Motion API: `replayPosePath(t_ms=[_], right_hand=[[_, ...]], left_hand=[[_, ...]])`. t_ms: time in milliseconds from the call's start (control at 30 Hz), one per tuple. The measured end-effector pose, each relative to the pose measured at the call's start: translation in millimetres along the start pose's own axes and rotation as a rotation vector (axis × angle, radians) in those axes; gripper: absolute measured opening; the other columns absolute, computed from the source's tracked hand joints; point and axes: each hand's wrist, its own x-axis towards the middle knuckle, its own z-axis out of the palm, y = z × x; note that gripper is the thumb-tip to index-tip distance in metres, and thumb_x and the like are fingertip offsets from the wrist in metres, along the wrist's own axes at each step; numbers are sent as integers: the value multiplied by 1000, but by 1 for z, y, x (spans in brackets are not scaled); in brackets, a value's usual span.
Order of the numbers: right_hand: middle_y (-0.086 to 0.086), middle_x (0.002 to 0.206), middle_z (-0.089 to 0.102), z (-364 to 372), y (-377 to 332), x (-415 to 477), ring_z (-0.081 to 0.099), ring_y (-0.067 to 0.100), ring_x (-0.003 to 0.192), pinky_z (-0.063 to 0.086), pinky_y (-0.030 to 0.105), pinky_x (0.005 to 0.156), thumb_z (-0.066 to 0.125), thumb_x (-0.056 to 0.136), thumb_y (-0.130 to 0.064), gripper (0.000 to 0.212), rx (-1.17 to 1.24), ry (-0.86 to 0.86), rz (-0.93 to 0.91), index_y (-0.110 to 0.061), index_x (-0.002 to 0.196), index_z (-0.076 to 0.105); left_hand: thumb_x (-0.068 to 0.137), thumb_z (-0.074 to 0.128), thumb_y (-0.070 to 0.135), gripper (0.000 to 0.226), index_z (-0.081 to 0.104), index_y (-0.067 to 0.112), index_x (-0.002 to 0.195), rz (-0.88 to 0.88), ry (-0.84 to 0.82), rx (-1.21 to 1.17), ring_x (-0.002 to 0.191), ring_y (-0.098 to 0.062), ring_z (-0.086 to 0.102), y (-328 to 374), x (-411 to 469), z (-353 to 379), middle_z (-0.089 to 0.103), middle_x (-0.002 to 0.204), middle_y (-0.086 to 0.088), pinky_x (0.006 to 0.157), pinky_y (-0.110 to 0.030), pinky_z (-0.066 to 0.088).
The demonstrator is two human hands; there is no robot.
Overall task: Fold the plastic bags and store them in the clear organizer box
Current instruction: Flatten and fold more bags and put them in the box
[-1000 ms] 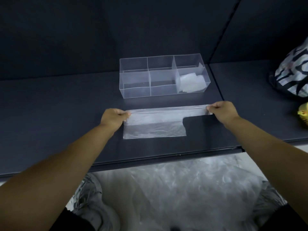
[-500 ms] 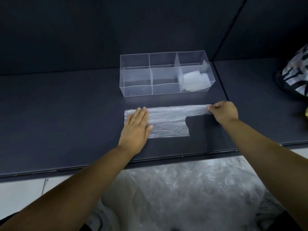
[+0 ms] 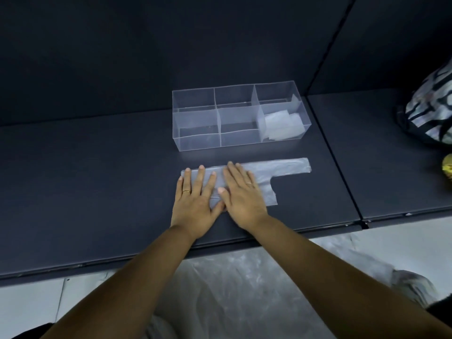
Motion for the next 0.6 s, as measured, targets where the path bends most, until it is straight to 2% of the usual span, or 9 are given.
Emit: replayPosePath(t_ms=[67, 167, 267, 333, 400, 433, 500, 533, 600], right_hand=[[1, 162, -3, -6, 37, 0, -8, 15, 148, -16, 31, 115, 24, 100, -48, 65, -141, 10, 51, -17, 153, 3], [1, 162, -5, -28, 90, -4, -9, 16, 148, -12, 35, 117, 22, 99, -51, 68, -231, 10, 178, -18, 153, 0], [5, 162, -6, -51, 121, -7, -9, 20, 148, -14, 41, 117, 18, 98, -53, 68, -303, 16, 288, -18, 153, -2], [12, 161, 6, -62, 121, -13, 4, 27, 148, -7, 45, 117, 31, 99, -50, 68, -330, 120, 295, -13, 153, 12], [16, 146, 37, -69, 108, -25, 33, 34, 135, 20, 46, 112, 56, 92, -41, 58, -230, 240, 186, -10, 139, 43], [12, 132, 49, -71, 100, -33, 44, 33, 122, 32, 43, 100, 66, 86, -37, 47, -154, 256, 101, -12, 125, 56], [3, 108, 56, -67, 86, -51, 51, 27, 100, 34, 34, 79, 76, 77, -33, 28, -94, 188, -38, -18, 99, 66], [1, 101, 56, -64, 83, -59, 52, 25, 94, 33, 33, 76, 79, 75, -30, 24, -92, 146, -63, -18, 92, 67], [1, 95, 56, -60, 81, -64, 53, 25, 89, 36, 34, 75, 79, 76, -22, 17, -41, 118, -20, -17, 88, 68]], left_hand=[[87, 9, 71, 77, -6, 31, 151, -11, 5, -14, 145, -34, -17, 0, 1, 1, -13, 160, -8, 115, -43, -16], [81, 0, 75, 83, 1, 31, 152, -16, 12, -15, 145, -35, -14, 0, 0, 1, -10, 160, -10, 115, -44, -16], [79, -8, 75, 86, -2, 31, 152, -27, -1, 5, 145, -35, -15, 1, 1, -2, -10, 160, -10, 116, -47, -14], [78, -11, 75, 87, -7, 29, 151, -39, -21, 36, 145, -33, -17, 2, -1, -4, -13, 160, -9, 114, -49, -18], [81, -7, 74, 87, -6, 25, 152, -49, -3, 50, 145, -29, -17, 4, -3, -9, -12, 160, -9, 112, -49, -22], [85, 2, 72, 85, 0, 20, 153, -39, 29, 38, 147, -28, -13, 6, -5, -12, -6, 161, -9, 112, -49, -22], [94, 30, 61, 75, 26, 10, 149, 49, 130, -40, 147, -28, 9, 11, -12, -20, 18, 158, -12, 117, -46, -10], [94, 42, 54, 69, 37, 7, 144, 125, 173, -92, 145, -28, 20, 16, -16, -22, 30, 154, -12, 118, -43, -2], [94, 50, 47, 64, 43, 5, 141, 263, 151, -167, 143, -25, 26, 26, -22, -22, 37, 151, -10, 120, -36, 2]])
